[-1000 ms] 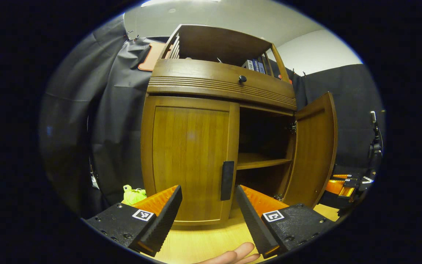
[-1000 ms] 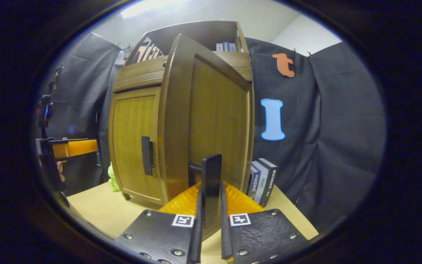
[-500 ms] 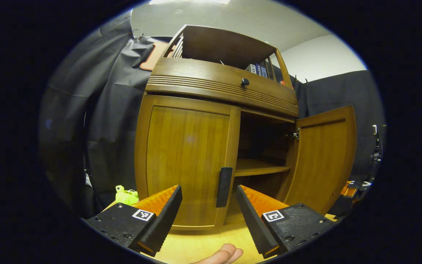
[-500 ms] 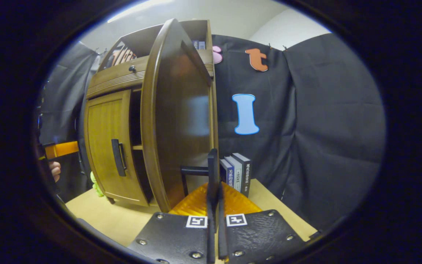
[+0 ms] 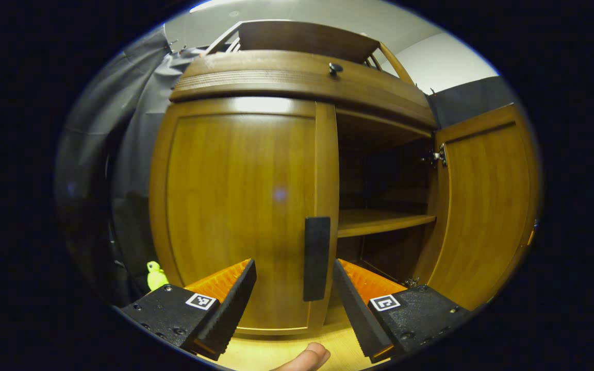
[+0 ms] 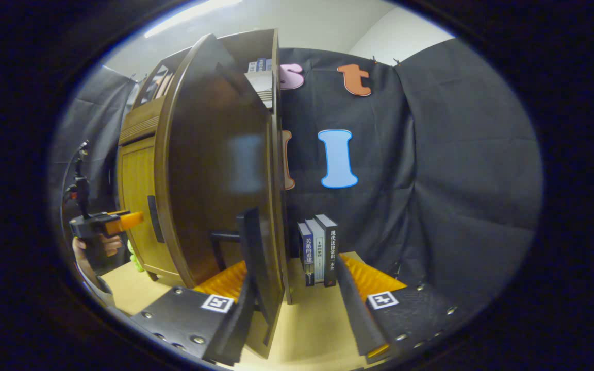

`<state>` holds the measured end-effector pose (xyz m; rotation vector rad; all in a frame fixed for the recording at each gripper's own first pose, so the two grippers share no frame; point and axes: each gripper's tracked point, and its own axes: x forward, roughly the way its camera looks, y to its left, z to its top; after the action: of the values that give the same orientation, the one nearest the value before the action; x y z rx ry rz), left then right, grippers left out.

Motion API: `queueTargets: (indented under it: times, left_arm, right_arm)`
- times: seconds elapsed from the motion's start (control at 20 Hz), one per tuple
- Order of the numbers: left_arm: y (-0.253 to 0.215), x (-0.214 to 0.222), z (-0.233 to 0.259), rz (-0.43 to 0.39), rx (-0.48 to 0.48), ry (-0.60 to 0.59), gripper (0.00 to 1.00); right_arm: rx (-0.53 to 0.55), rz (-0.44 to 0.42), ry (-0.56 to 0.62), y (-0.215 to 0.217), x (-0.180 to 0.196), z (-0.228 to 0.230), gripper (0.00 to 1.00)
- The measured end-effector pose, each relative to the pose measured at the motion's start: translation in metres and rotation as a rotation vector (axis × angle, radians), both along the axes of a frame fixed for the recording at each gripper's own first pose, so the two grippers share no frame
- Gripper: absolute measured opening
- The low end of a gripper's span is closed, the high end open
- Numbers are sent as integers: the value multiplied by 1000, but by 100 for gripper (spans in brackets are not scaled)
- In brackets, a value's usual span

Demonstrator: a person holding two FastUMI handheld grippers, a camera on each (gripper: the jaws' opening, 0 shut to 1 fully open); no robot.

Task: Open the right door of the double-door shoe cabinet with the right hand, and open the left door with the left hand.

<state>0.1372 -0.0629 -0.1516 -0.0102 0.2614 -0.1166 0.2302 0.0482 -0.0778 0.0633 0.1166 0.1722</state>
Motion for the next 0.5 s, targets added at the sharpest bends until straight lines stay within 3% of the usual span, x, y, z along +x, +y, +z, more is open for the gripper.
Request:
queueTargets:
  times: [0.05, 0.2, 0.25, 0.35, 0.5]
  left_arm:
    - [1, 2, -6, 1, 12, 10, 93]
    - [-11, 5, -9, -46, 5, -10, 93]
    - [-11, 5, -10, -48, 14, -7, 88]
    - [-13, 9, 5, -39, 30, -92, 90]
    - [-20, 27, -4, -16, 4, -95, 76]
  right_arm:
    - [7, 15, 1, -3, -6, -1, 87]
    - [28, -7, -11, -29, -16, -1, 88]
    - [53, -80, 4, -45, -21, -2, 88]
    - [91, -163, 1, -63, -43, 1, 88]
    - [97, -148, -78, -36, -92, 21, 87]
